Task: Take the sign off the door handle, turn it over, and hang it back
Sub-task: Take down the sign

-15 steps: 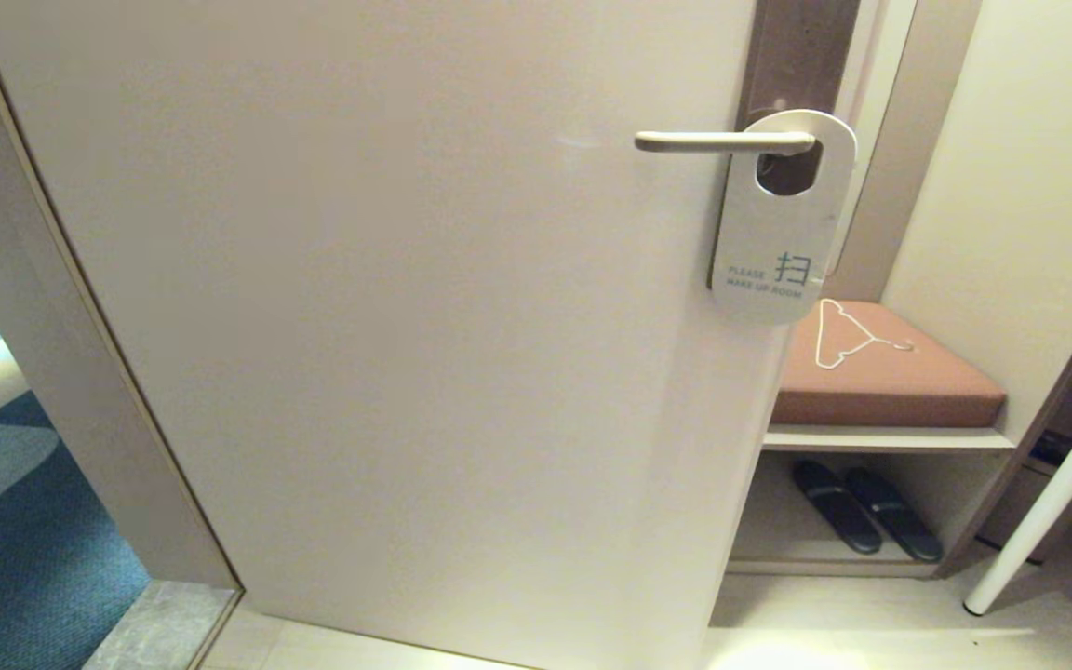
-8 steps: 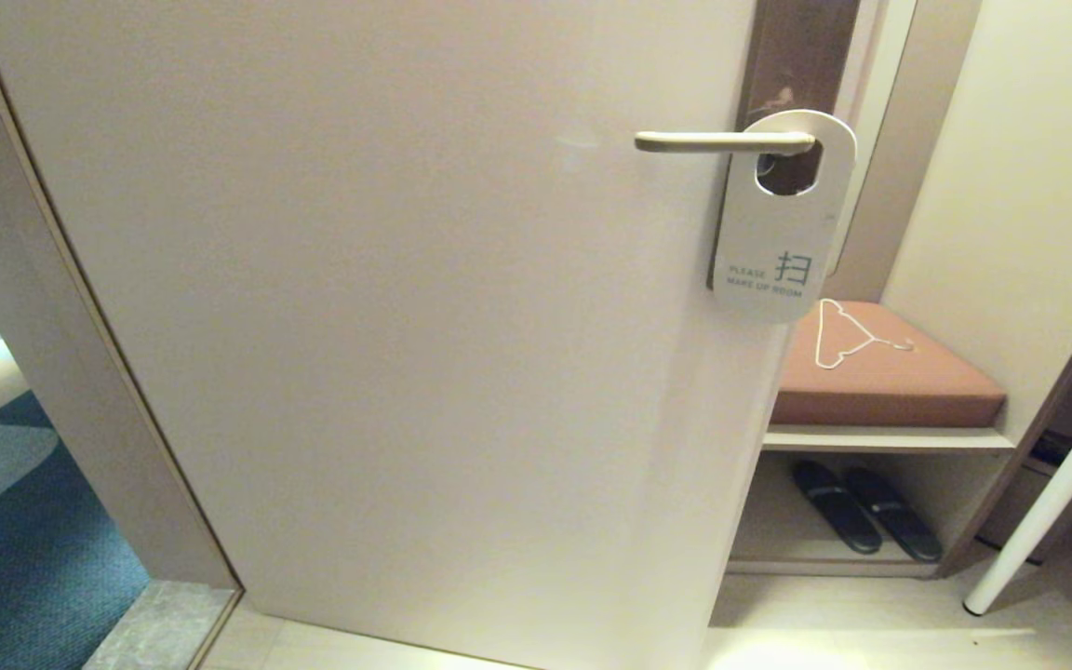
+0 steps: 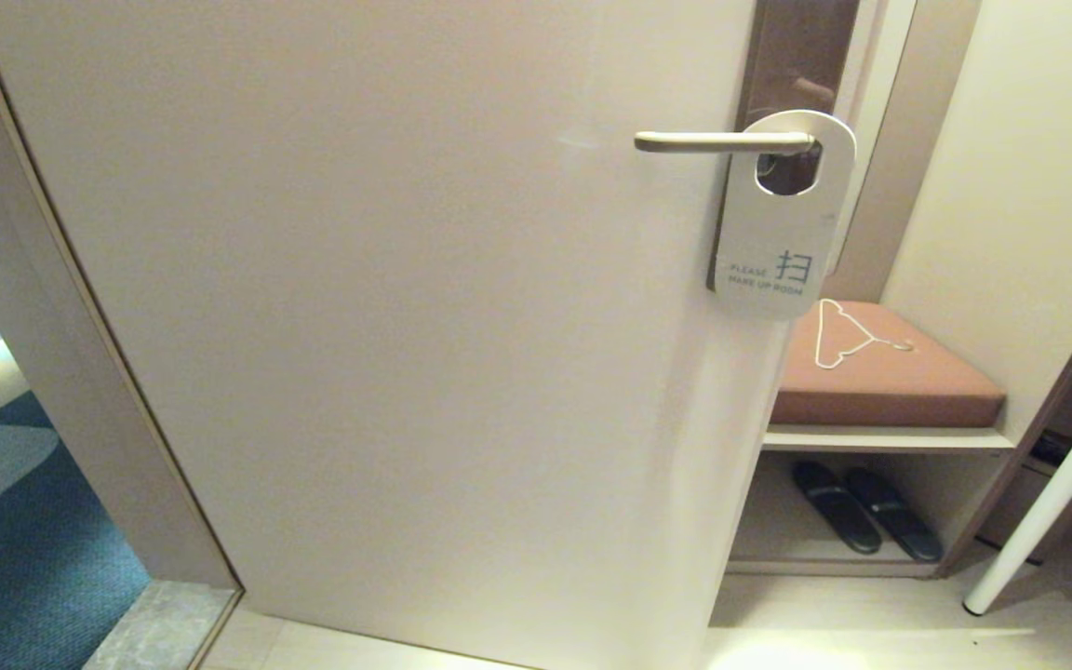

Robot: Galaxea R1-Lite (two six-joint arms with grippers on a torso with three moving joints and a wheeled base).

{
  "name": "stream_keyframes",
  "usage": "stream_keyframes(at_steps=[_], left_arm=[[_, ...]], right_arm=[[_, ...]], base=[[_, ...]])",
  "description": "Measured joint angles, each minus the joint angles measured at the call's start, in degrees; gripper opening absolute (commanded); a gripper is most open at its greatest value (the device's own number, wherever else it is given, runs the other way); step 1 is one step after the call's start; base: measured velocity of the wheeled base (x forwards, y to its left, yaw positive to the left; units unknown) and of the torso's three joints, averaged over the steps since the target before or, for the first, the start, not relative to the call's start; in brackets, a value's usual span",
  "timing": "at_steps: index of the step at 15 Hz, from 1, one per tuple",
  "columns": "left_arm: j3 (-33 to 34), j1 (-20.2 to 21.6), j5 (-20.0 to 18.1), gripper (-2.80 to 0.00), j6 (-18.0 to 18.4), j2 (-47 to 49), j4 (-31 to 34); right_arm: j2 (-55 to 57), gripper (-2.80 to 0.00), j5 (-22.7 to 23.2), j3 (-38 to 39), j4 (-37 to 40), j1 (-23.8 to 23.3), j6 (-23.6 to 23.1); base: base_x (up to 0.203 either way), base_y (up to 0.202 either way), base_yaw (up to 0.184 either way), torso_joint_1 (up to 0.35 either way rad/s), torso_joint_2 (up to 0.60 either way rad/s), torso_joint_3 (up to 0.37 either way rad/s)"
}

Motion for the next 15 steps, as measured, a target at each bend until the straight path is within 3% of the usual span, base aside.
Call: stream_keyframes(at_steps=[7, 11, 15], left_arm=[[0.0, 0.0, 0.0, -2.8, 0.01, 0.0, -0.02], [0.0, 0.0, 0.01, -2.8, -0.01, 0.0, 0.0], [0.0, 0.0, 0.0, -2.8, 0.0, 0.0, 0.0]], right_arm=[[26.45, -2.8, 0.97, -18.55, -4.94, 0.07, -1.52], [37.82, -2.8, 2.74, -29.81, -5.36, 2.4, -2.1], [44.65, -2.8, 11.83, -33.57, -4.39, 3.27, -1.91]], base=[[0.0, 0.0, 0.0, 0.0, 0.0, 0.0], [0.0, 0.0, 0.0, 0.0, 0.0, 0.0], [0.0, 0.0, 0.0, 0.0, 0.0, 0.0]])
